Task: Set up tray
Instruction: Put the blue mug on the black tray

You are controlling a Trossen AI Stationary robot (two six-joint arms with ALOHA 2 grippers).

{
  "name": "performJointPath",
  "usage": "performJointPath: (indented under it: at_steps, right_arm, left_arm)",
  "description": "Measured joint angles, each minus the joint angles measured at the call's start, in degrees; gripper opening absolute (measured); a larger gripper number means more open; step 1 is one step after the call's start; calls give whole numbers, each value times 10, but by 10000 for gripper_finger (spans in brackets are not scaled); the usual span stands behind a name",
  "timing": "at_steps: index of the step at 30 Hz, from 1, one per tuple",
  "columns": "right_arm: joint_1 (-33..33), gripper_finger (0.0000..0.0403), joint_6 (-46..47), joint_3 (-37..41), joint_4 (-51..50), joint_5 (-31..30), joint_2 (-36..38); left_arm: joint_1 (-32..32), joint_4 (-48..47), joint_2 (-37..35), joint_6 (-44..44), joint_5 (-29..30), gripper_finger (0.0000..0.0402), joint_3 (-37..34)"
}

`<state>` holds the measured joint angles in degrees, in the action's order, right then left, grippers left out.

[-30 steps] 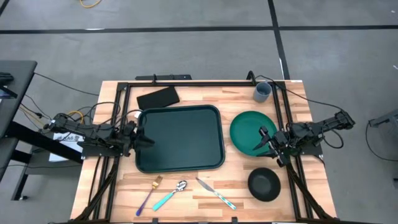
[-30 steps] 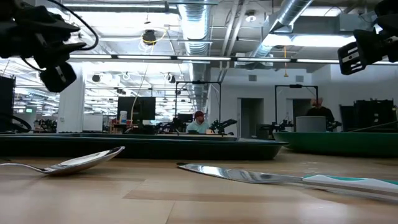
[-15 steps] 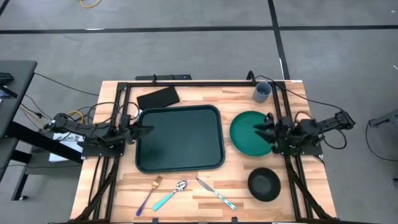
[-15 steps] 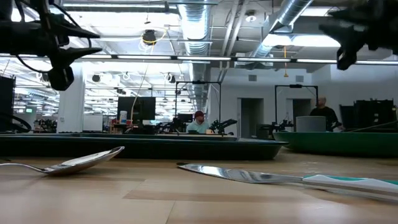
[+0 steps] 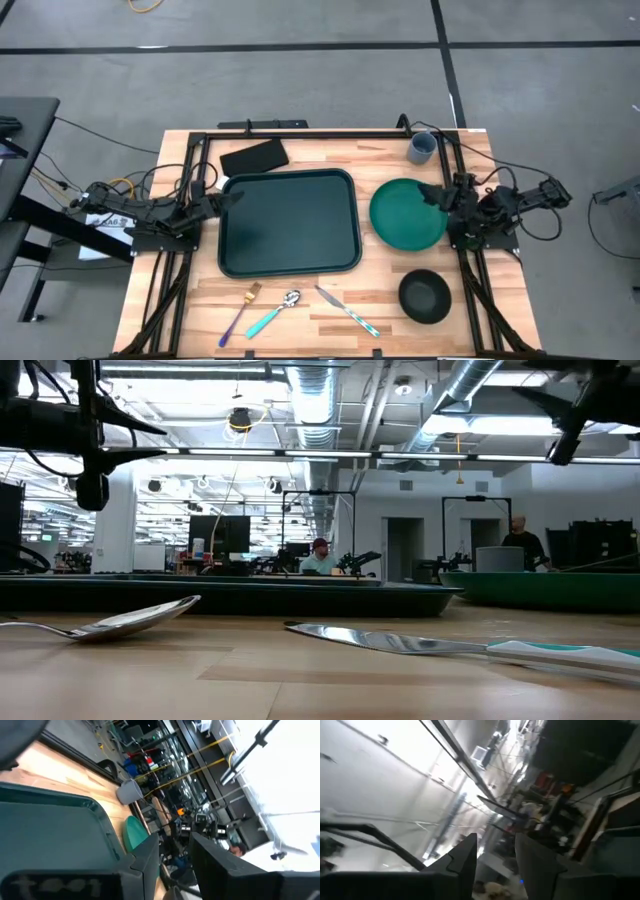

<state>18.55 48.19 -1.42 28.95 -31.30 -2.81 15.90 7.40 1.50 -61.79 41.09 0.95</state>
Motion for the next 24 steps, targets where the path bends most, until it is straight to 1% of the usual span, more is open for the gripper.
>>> performJointPath:
  at_steps: [2,4,6,9,12,15,17,20,24]
  right_arm:
    - [0,127,-16,-23,-29,-7,-17]
    - [-5,127,-34,-66,-73,-24,-55]
    - [-14,127,-60,-123,-135,-45,-113]
    - [-35,127,-99,-229,-234,-97,-210]
    - [-67,127,-110,-343,-368,-154,-308]
    - [-113,127,-89,-465,-536,-183,-401]
    - [-154,127,-63,-546,-655,-181,-465]
    - [-223,127,-43,-656,-817,-149,-560]
    - [-320,127,-59,-774,-964,-87,-679]
  left_arm:
    - [0,-1,0,-25,8,98,0]
    - [0,-1,0,-50,16,98,0]
    - [0,-2,0,-69,23,98,0]
    - [0,-4,0,-78,33,98,0]
    - [0,-5,0,-67,37,98,0]
    - [0,-5,0,-51,37,98,0]
    - [0,-6,0,-46,37,98,0]
    - [0,-8,0,-28,33,98,0]
    - [0,-8,0,-13,29,98,0]
